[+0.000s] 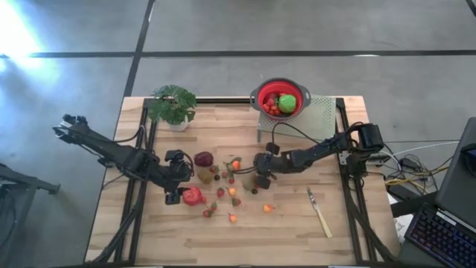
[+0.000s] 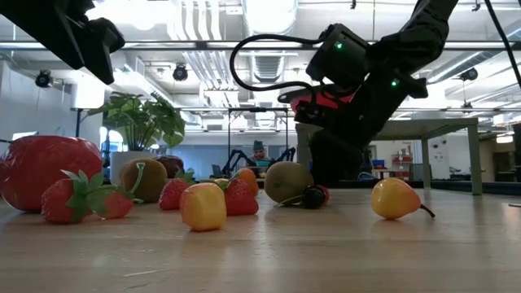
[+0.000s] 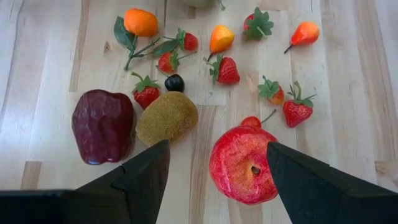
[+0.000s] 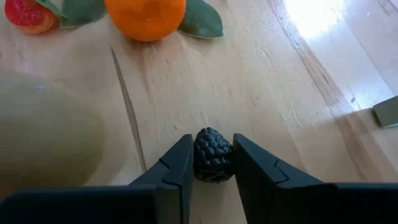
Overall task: Pick & Place Fruit
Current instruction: Put the blackberry into the strainer bowl on the shelf
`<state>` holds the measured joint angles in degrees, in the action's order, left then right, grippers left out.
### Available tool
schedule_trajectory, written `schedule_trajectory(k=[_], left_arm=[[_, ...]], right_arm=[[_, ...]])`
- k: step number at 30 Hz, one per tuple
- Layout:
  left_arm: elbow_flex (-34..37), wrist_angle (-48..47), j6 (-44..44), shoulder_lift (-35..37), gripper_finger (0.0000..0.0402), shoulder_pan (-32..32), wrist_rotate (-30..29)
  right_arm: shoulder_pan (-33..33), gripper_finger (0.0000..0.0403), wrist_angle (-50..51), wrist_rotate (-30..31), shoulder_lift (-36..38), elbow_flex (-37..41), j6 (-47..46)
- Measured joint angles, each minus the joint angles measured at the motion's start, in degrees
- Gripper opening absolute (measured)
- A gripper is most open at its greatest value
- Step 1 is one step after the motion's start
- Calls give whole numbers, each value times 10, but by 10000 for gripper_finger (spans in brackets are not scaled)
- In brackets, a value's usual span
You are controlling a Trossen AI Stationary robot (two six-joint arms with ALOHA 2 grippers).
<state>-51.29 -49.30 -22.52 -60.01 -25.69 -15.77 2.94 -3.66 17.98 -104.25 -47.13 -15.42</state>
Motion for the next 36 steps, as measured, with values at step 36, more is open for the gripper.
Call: schedule_trajectory(k=[36], left_arm=[[0, 0, 0, 0, 273, 0, 0]], right_arm=[[-36, 101, 170, 27, 311, -115, 186]])
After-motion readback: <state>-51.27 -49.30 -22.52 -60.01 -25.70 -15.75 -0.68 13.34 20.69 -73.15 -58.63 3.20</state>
